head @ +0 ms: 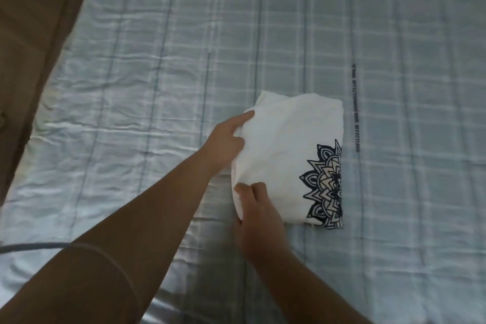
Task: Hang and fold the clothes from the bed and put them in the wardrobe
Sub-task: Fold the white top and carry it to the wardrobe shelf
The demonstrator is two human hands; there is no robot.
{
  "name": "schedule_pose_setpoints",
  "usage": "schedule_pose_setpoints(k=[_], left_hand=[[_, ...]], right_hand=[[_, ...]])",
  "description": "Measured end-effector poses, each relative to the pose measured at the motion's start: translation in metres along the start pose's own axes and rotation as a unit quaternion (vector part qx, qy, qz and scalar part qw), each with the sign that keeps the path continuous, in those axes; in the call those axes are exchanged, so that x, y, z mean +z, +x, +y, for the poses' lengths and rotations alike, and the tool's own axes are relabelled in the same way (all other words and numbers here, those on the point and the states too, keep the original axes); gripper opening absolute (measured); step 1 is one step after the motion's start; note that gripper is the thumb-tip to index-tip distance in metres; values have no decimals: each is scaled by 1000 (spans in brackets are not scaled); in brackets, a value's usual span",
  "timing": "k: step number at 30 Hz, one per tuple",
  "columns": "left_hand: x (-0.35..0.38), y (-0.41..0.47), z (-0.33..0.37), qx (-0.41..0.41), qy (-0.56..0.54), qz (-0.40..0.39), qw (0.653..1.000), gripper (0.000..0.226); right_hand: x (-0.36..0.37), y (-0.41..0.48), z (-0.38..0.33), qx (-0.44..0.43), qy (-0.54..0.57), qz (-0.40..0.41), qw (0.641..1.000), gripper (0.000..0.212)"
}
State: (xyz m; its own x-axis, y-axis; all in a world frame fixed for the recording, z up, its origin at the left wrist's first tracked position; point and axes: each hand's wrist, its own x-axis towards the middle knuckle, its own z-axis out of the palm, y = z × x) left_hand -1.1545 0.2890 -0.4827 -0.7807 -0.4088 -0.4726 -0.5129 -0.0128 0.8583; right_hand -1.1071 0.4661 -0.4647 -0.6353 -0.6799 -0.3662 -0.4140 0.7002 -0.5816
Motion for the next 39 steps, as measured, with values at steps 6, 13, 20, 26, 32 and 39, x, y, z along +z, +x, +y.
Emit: schedule_pose_setpoints(k=[6,13,20,26,32,39], left_hand=[[1,4,5,61,11,-17,998,81],[9,6,-42,34,195,27,980,78],[35,-45,-34,148,342,132,919,55],[88,-74,-71,189,514,62,834,60],[91,-75,-92,196,538,68,817,58],[84,-49,-28,193,496,99,841,62]], right_hand=[[1,-2,-1,-10,-29,61,998,57],[5,4,13,8,-28,-69,997,66],[-51,15,57,-16,-40,196,980,47],[-51,35,116,4,-207,103,973,64],[-34,32,138,3,-259,33,965,66],[-95,72,113,-17,-195,100,976,50]])
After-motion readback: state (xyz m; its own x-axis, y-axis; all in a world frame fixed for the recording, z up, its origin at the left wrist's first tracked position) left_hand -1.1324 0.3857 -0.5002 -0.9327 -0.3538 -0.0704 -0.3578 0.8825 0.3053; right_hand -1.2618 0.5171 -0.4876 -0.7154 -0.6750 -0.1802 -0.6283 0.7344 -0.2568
